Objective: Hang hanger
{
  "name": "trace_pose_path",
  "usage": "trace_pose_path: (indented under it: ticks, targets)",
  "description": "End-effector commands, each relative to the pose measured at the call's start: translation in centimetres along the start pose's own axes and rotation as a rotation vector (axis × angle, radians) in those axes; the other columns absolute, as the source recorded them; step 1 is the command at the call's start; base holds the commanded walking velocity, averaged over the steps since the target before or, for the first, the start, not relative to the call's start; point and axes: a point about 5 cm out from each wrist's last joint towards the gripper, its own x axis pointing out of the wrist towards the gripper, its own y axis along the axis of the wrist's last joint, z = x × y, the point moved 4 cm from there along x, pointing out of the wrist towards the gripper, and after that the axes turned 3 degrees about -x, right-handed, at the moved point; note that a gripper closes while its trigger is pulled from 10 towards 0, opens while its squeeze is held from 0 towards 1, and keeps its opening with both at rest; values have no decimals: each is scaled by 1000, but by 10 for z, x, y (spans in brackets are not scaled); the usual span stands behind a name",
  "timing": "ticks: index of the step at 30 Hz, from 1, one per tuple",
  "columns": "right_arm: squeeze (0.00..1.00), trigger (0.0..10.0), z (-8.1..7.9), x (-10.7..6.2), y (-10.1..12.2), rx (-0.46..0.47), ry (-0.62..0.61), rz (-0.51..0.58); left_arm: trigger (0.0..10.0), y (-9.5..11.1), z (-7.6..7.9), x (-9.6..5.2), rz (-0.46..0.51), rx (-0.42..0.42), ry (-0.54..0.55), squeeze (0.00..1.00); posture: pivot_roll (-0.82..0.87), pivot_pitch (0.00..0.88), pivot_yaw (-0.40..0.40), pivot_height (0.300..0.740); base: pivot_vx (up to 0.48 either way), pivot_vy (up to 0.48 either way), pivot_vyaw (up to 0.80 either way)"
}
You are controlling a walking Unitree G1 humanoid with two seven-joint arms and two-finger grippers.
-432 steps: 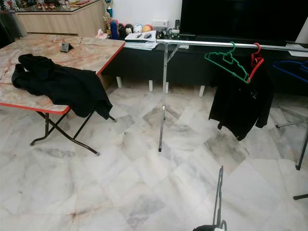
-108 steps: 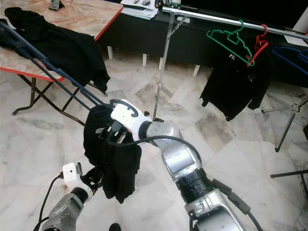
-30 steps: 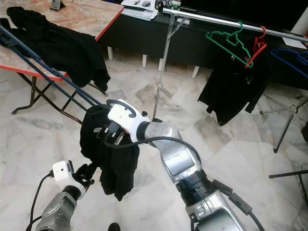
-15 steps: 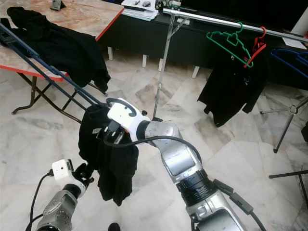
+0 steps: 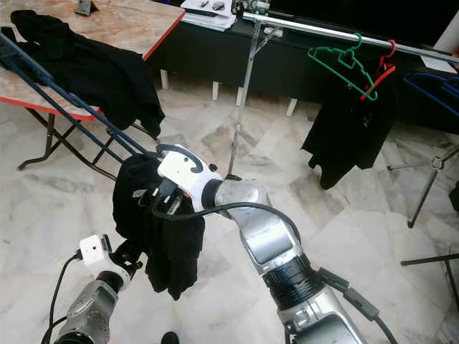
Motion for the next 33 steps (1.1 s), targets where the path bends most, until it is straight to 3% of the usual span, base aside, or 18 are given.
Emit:
trace_pose_path:
  ticks: [1,7,15,16,17,18,20,21,22,24,33]
  targets:
    - [0,10000,-1,-3,13,-12,6,48,10000,-7,3,-1,-15,-18,-14,0,10,201,-142,740,0,0,0]
    - [0,10000,-3,-4,16,1,24,62,10000,-6,12,1,-2,-41,-71,0,6,200,-145,740,0,0,0]
    - [0,10000,-3,-5,16,0,26,59,10000,-6,6,0,-1,-6,-18,0,2,200,-150,740,0,0,0]
    - [0,10000,-3,-5,16,0,27,60,8039,-6,5,0,0,-7,-9,0,1,200,-151,740,0,0,0]
    - [0,10000,-3,-5,17,0,27,60,7020,-7,4,0,1,-8,-2,0,1,200,-151,740,0,0,0]
    - [0,10000,-3,-5,17,0,28,62,4980,-7,2,-1,1,-6,8,0,1,200,-151,740,0,0,0]
    - [0,10000,-3,-5,18,0,27,63,5020,-7,1,-1,-2,-3,19,0,1,200,-151,740,0,0,0]
    - [0,10000,-2,-5,18,0,27,65,2235,-8,0,-1,-6,0,30,0,-1,199,-152,740,0,0,0]
    - [0,10000,-2,-5,19,0,27,66,2235,-8,-1,-1,-12,3,40,0,-1,199,-152,740,0,0,0]
    - [0,10000,-2,-6,20,2,29,72,0,-9,-2,0,-15,3,53,0,-2,199,-152,740,0,0,0]
    - [0,10000,-4,-6,25,7,38,89,0,-9,-1,0,-8,-7,59,0,-6,198,-152,740,0,0,0]
